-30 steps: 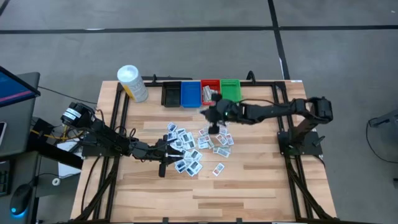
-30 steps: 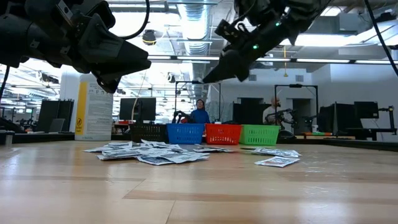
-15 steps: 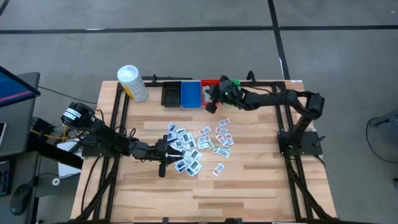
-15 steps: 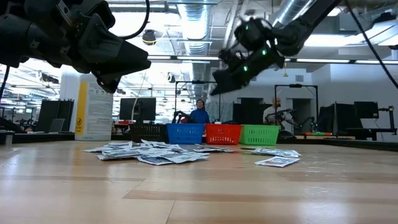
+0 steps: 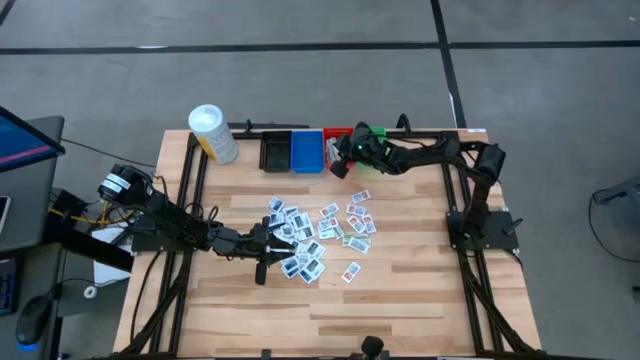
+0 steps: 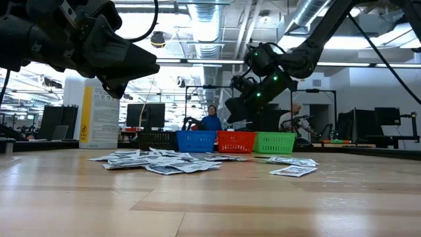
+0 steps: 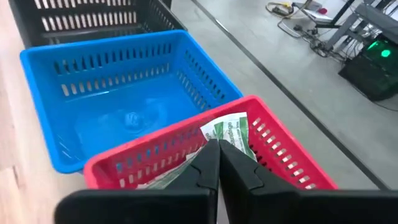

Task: Pick & Place First Aid Supplies
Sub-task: Put the green bandage pack into the red bin

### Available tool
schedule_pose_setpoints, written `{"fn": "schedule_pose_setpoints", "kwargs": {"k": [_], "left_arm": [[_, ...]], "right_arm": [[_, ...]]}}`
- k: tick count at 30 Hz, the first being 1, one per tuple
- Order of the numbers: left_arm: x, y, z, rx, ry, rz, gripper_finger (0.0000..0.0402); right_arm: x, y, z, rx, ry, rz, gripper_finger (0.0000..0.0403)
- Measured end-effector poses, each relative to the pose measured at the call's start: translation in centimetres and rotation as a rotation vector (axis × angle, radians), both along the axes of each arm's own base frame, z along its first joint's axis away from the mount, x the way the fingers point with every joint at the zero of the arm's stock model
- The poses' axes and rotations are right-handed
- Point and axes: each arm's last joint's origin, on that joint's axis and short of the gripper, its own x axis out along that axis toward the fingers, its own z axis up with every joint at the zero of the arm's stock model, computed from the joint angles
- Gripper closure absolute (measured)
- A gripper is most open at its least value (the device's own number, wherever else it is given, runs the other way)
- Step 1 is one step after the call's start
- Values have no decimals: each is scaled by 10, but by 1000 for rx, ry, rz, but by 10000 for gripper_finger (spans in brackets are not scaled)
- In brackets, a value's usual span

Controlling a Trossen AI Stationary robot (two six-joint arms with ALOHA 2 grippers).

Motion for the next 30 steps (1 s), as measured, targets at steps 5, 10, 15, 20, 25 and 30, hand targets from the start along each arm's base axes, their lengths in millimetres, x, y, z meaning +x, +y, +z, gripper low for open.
{"fn": "schedule_pose_setpoints", "kwargs": {"k": [5, 10, 15, 20, 25, 30], "left_arm": [[0, 0, 0, 1, 0, 0, 309], [0, 0, 0, 1, 1, 0, 309], [0, 0, 0, 1, 1, 0, 309], [0, 0, 0, 2, 1, 0, 309], [0, 0, 0, 3, 4, 0, 309], [0, 0, 0, 3, 4, 0, 309]], "right_arm": [[1, 1, 1, -2, -5, 5, 387], [1, 1, 1, -7, -14, 5, 349], [1, 1, 1, 11, -29, -11, 312], [1, 2, 0, 25, -20, -37, 298], [11, 27, -3, -17, 57, 75, 305], [28, 73, -3, -97, 113, 258, 318]]}}
